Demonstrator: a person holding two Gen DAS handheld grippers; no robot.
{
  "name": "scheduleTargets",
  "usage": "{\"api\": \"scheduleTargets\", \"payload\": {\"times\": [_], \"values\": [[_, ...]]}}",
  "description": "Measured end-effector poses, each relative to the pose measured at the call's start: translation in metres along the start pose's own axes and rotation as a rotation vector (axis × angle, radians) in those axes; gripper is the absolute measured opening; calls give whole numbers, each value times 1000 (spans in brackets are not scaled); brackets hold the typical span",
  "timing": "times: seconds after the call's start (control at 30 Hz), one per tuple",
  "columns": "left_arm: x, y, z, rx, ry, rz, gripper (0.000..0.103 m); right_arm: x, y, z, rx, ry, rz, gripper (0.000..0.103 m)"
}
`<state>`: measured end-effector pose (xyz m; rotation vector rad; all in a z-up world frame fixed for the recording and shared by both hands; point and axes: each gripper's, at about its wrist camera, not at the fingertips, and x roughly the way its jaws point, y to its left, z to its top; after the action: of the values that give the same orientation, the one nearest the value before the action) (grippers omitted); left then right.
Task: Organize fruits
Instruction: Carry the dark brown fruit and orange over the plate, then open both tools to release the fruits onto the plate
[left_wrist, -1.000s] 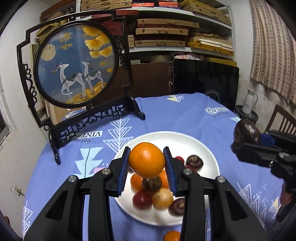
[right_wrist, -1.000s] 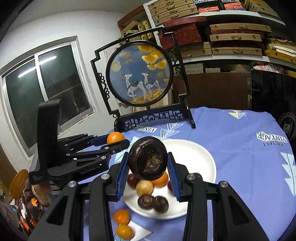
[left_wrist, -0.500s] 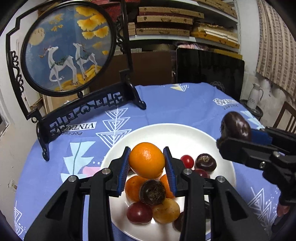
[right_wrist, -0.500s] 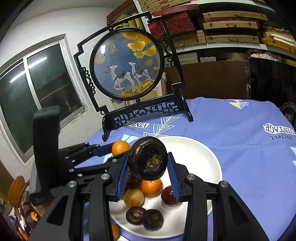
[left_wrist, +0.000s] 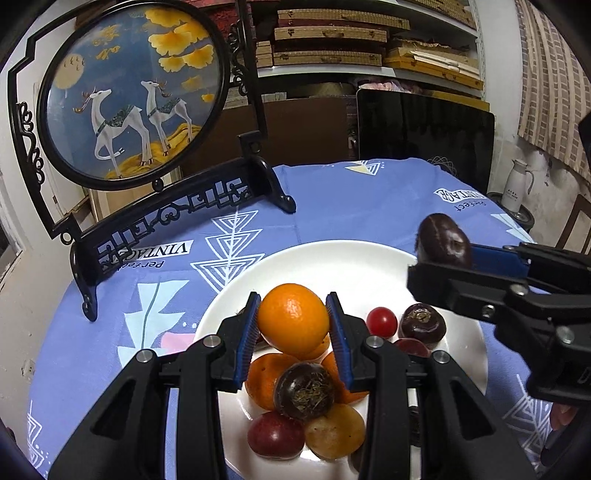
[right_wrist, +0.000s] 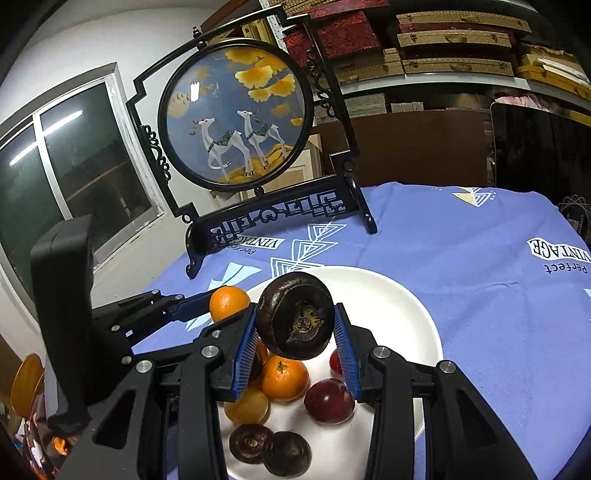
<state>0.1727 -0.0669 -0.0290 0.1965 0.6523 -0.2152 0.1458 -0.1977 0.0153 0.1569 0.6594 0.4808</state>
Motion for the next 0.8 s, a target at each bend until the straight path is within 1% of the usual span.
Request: {"api": "scheduleTargets", "payload": {"times": [0.23, 0.3, 0.33, 0.37, 0.4, 0.43, 0.67, 0.8], "values": [[4, -5, -2, 24, 7, 14, 35, 7, -2, 0, 3, 7, -2, 40], [6, -7, -3, 30, 14, 15, 36, 9, -1, 0, 2, 14, 8, 42], [5, -8, -3, 33, 13, 19, 47, 9, -1, 0, 0, 11, 5, 44], [4, -8, -3, 34, 8, 23, 56, 8, -1, 0, 1, 6, -1, 55], [0, -8, -3, 33, -15, 31, 65, 6, 0, 0, 3, -7, -7, 59], [-2, -8, -3, 35, -26, 34, 65, 4, 0, 1, -1, -14, -1, 59], [-9, -3, 0, 27, -36, 33, 66, -9, 5, 3, -8, -46, 10, 60], [-14, 1, 1, 21, -45, 41, 69, -18, 10, 4, -13, -57, 4, 62]]}}
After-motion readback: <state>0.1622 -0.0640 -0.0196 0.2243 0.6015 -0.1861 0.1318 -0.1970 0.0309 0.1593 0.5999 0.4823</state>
